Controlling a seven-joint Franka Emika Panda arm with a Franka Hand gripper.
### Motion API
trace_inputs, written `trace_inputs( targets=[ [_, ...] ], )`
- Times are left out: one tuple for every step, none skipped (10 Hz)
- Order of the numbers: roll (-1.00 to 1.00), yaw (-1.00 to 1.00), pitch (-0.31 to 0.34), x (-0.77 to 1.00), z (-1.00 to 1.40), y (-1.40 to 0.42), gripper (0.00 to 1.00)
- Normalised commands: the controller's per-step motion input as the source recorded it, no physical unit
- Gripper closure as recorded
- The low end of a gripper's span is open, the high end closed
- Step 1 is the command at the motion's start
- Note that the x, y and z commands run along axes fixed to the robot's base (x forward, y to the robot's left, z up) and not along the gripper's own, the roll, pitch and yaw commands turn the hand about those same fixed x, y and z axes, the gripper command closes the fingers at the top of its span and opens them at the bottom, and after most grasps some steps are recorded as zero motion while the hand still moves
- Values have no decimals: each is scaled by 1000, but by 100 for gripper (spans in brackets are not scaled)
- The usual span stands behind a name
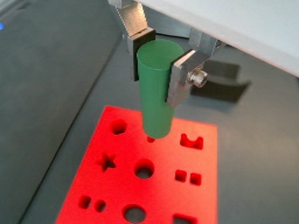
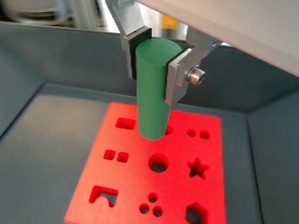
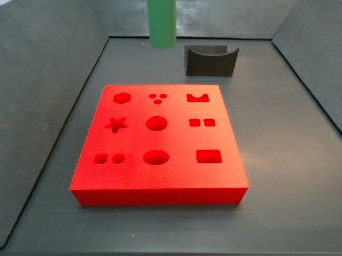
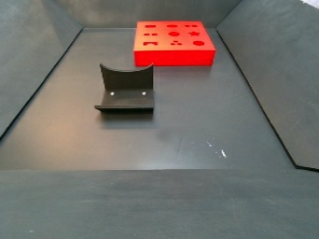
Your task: Insert the round object.
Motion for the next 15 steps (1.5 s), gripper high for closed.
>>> trace_inputs(
  targets=[
    [94,-983,0,0,-160,-100,100],
    [101,-980,0,0,-163,-103,100],
    [103,-980,0,0,-163,-100,100],
    [89,-917,0,0,-80,-154,100],
    [16,-71,29,146,-11,0,100],
    [-10,0,0,0,0,3,100],
    [0,-77,0,29,-49,0,100],
    [-54,-117,-41,49,-414,-14,100],
    [0,-140,-51,0,-454,-63,100],
    [49,-100,-4,0,-309,-106,100],
    [191,-63,0,37,-306,-129,100],
    [254,-66,0,11,-363,-129,100],
    [316,-71,0,0,-411,-100,100],
    [291,-74,0,0,-503,-94,100],
    [103,-40,-43,0,-574,0,100]
  ],
)
